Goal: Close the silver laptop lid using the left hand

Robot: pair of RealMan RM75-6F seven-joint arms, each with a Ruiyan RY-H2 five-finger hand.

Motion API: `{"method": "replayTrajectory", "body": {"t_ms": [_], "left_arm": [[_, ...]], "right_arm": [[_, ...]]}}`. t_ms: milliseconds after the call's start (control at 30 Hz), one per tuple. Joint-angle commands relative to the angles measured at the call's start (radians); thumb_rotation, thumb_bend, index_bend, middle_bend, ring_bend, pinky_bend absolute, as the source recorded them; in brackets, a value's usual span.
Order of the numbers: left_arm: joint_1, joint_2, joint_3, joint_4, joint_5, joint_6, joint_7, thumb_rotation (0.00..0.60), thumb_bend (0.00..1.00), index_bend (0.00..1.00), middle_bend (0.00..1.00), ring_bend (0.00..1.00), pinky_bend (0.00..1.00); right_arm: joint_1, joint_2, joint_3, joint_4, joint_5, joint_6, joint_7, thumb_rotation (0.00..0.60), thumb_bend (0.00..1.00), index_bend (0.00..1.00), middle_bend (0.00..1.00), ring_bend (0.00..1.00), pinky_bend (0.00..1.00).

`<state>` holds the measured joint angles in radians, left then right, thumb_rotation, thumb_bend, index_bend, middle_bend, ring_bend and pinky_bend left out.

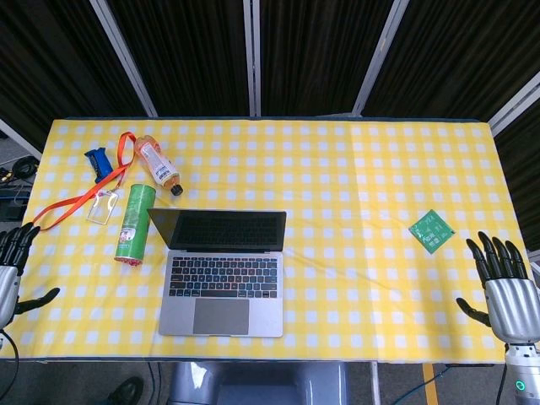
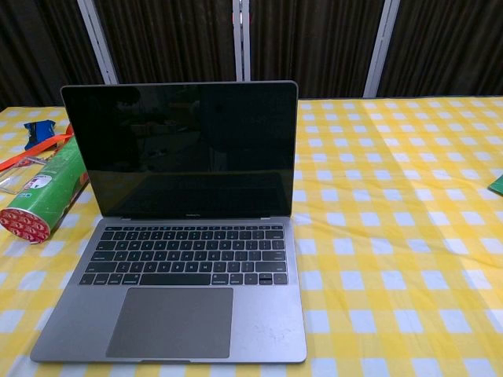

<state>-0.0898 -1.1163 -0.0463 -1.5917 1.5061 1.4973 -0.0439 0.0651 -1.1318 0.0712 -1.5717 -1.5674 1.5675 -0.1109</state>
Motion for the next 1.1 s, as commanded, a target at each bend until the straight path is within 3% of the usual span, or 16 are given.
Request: {"method": "replayTrajectory", "body": {"t_ms": [33,233,367,500,567,600,667,867,1000,1100], "left_arm": [[-0.004,0.008,0.007,-0.005,0.003,-0.013,-0.004,0.600,0.00,0.00,0.00,0.00,0.00],[-0.035,0.016,0.006,-0.018,0.008,-0.062,-0.013,0.600,0.02,0.00,0.00,0.00,0.00],[-0.121,0.050,-0.028,-0.073,0.022,-0.155,-0.031,0.600,0.22,0.00,0.00,0.00,0.00],[-0.186,0.081,-0.067,-0.124,0.010,-0.220,-0.021,0.586,0.67,0.00,0.00,0.00,0.00],[-0.223,0.094,-0.089,-0.151,0.005,-0.255,-0.023,0.524,0.93,0.01,0.00,0.00,0.00],[-0.259,0.105,-0.110,-0.173,0.007,-0.287,-0.033,0.501,0.98,0.01,0.00,0.00,0.00],[-0.321,0.138,-0.138,-0.198,0.008,-0.357,-0.055,0.469,1.00,0.03,0.00,0.00,0.00],[-0.466,0.188,-0.207,-0.262,-0.086,-0.537,-0.040,0.460,1.00,0.06,0.00,0.00,0.00],[-0.553,0.162,-0.231,-0.248,-0.180,-0.658,-0.046,0.460,1.00,0.08,0.00,0.00,0.02],[-0.600,0.127,-0.234,-0.214,-0.250,-0.729,-0.064,0.463,1.00,0.10,0.03,0.06,0.08]], "right_arm": [[0.000,0.000,0.001,-0.001,0.001,0.000,0.000,0.600,0.00,0.00,0.00,0.00,0.00],[0.000,0.001,-0.001,-0.003,-0.001,-0.002,-0.001,0.600,0.00,0.00,0.00,0.00,0.00],[0.006,-0.002,0.001,-0.002,0.010,-0.018,-0.004,0.600,0.00,0.00,0.00,0.00,0.00],[0.013,-0.003,0.003,0.000,0.017,-0.034,0.007,0.600,0.00,0.00,0.00,0.00,0.00],[0.016,-0.004,0.004,0.004,0.022,-0.040,0.014,0.600,0.00,0.00,0.00,0.00,0.00],[0.018,-0.006,0.006,0.008,0.028,-0.046,0.014,0.600,0.00,0.00,0.00,0.00,0.00],[0.020,-0.009,0.010,0.015,0.041,-0.054,0.009,0.600,0.00,0.00,0.00,0.00,0.00],[0.023,-0.013,0.021,0.023,0.067,-0.064,0.005,0.600,0.00,0.00,0.00,0.00,0.00],[0.025,-0.014,0.025,0.025,0.077,-0.067,0.001,0.600,0.00,0.00,0.00,0.00,0.00],[0.027,-0.018,0.024,0.027,0.080,-0.073,-0.007,0.600,0.00,0.00,0.00,0.00,0.00]]}}
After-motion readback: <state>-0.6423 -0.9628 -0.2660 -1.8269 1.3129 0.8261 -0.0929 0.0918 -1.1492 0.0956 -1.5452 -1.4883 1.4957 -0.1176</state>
